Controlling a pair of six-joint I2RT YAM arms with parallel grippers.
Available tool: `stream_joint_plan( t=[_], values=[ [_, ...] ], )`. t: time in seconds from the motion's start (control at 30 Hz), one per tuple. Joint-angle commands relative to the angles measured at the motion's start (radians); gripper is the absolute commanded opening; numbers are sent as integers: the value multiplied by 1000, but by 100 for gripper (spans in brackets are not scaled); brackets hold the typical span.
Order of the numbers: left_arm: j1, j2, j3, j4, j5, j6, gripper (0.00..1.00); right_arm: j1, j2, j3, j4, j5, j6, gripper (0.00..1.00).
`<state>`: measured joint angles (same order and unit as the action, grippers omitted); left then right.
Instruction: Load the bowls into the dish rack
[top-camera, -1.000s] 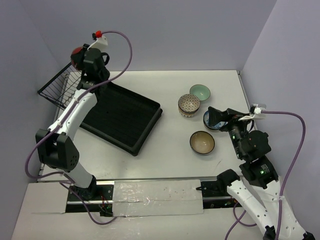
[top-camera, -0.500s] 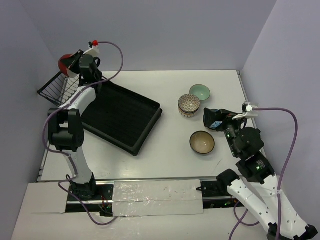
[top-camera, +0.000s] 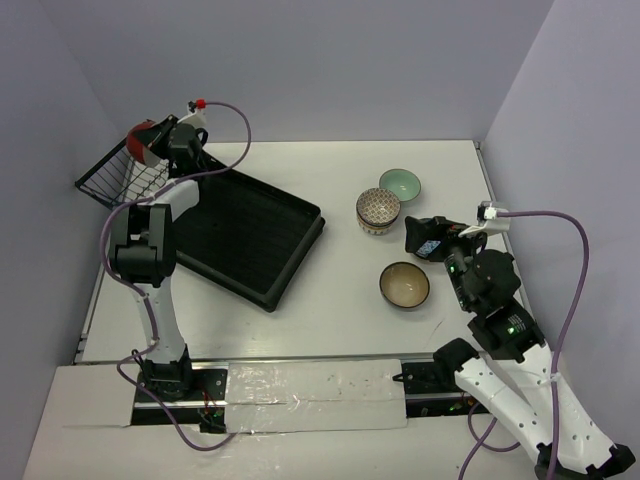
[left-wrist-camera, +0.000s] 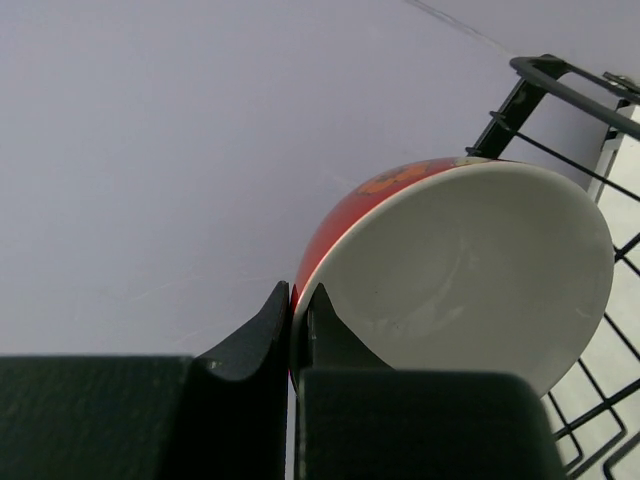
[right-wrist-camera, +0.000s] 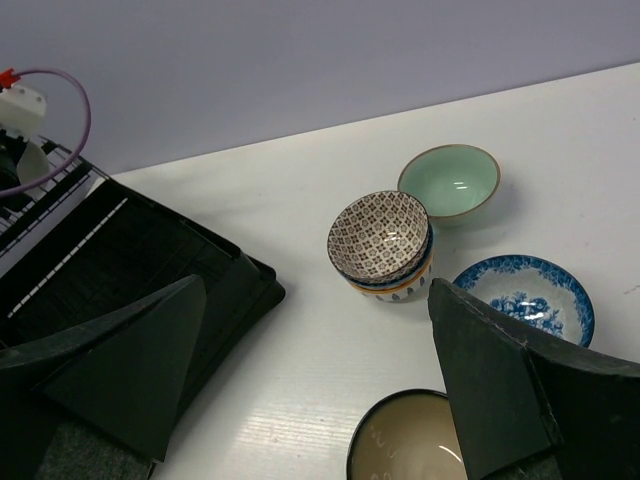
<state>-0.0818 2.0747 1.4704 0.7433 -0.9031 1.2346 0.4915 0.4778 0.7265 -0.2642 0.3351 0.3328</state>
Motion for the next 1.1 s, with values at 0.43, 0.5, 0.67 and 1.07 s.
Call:
stream_joint_plan(
  t=[0.43, 0.5, 0.67, 1.07],
  values=[
    [-33, -22, -45, 61, 41, -67, 4, 13, -27, -10, 36, 9, -5, 100],
    [-42, -33, -54, 39, 43, -83, 6, 12, -27, -10, 39, 7, -3, 100],
    [-67, -54, -74, -5, 49, -125, 9, 15, -31, -12, 36, 12, 3, 100],
    [-139, -57, -99, -24, 7, -136, 11, 16, -47, -10, 34, 13, 6, 100]
  ],
)
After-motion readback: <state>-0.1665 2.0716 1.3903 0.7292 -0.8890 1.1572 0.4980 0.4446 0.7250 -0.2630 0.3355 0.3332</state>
